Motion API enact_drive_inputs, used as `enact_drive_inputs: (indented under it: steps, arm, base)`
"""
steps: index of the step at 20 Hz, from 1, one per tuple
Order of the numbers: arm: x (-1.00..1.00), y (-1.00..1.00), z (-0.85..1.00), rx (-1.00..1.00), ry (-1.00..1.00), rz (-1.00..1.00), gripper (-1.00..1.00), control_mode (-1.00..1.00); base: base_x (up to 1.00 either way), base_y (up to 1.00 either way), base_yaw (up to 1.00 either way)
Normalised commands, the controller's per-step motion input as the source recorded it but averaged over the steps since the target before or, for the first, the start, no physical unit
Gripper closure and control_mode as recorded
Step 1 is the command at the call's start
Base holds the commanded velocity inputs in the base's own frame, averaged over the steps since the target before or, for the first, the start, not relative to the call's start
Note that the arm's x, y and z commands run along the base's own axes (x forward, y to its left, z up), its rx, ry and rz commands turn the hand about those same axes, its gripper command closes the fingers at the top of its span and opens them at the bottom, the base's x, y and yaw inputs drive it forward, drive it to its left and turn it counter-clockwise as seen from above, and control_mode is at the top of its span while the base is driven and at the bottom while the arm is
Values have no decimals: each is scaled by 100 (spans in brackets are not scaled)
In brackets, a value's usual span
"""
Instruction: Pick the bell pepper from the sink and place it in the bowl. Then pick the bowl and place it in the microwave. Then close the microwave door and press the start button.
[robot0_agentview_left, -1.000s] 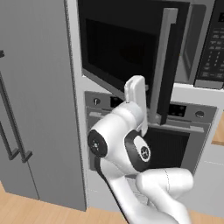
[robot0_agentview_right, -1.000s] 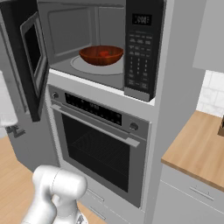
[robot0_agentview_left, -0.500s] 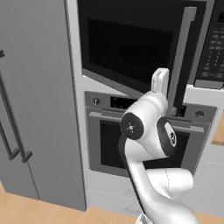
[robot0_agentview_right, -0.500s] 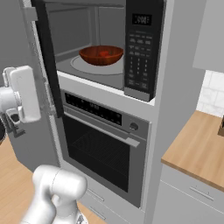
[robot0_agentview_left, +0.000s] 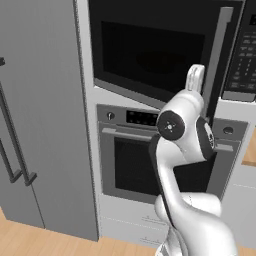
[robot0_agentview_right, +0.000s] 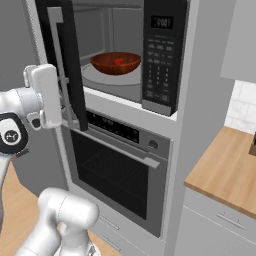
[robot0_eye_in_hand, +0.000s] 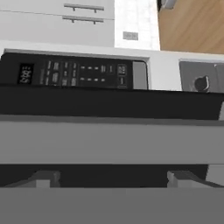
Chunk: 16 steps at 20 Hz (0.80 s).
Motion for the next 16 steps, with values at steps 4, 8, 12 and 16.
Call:
enact_drive_inputs:
  steps: [4,8,12,16]
  arm:
    - [55,7,15,5,0,0,-100,-100]
    - [69,6,6,6,0,0,-100,-100]
    - [61,0,1,8,0,0,-100,-100]
    - [55,-4,0,8,-6,3,-100,-100]
  base:
    - [0,0,0]
    - [0,0,0]
    - [0,0,0]
    - [0,0,0]
